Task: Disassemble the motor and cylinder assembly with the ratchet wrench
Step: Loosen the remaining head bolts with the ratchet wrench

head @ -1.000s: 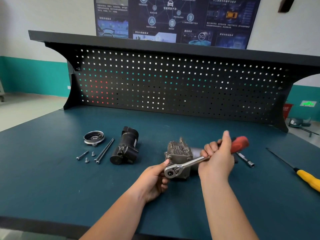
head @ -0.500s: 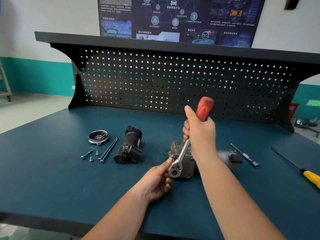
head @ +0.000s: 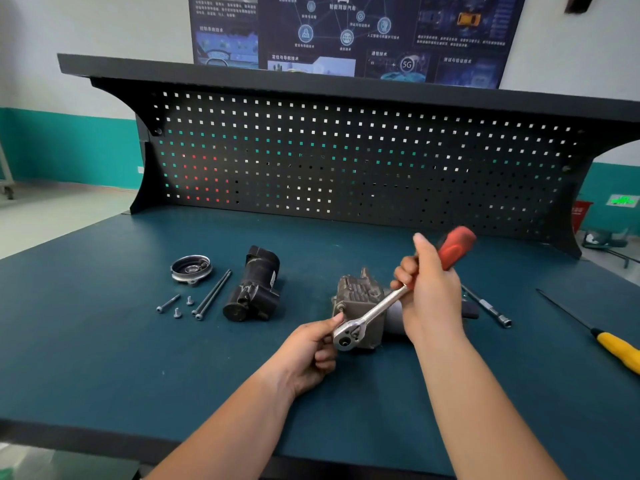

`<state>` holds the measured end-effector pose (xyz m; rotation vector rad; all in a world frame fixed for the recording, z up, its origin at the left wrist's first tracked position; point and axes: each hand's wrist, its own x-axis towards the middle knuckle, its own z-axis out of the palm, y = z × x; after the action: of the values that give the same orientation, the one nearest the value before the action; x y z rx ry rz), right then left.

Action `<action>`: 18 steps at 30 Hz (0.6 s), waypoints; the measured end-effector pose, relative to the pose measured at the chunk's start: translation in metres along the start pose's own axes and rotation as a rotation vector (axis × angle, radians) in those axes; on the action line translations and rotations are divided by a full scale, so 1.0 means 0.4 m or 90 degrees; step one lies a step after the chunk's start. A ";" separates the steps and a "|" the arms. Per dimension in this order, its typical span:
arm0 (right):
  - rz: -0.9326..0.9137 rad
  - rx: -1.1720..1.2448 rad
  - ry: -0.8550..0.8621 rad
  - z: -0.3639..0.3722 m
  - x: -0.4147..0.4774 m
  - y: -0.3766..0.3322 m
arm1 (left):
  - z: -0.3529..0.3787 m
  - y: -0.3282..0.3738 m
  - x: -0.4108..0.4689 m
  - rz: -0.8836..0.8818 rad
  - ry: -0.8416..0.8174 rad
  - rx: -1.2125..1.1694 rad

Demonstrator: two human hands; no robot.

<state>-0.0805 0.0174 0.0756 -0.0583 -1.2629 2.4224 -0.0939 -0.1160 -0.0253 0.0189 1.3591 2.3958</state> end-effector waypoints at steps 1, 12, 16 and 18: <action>0.010 0.024 0.018 -0.012 0.001 0.002 | 0.001 0.000 0.000 0.002 0.003 -0.001; 0.119 0.304 0.194 -0.131 -0.032 0.063 | 0.003 -0.001 -0.003 0.027 0.008 0.011; 0.157 0.371 0.223 -0.150 -0.049 0.090 | 0.006 0.001 -0.002 0.015 0.022 0.006; 0.182 0.407 0.243 -0.160 -0.057 0.101 | 0.006 0.003 0.000 0.013 0.022 -0.001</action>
<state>-0.0589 0.0381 0.0025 -0.5164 -0.3031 2.7628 -0.0939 -0.1145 -0.0229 -0.0092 1.3777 2.4248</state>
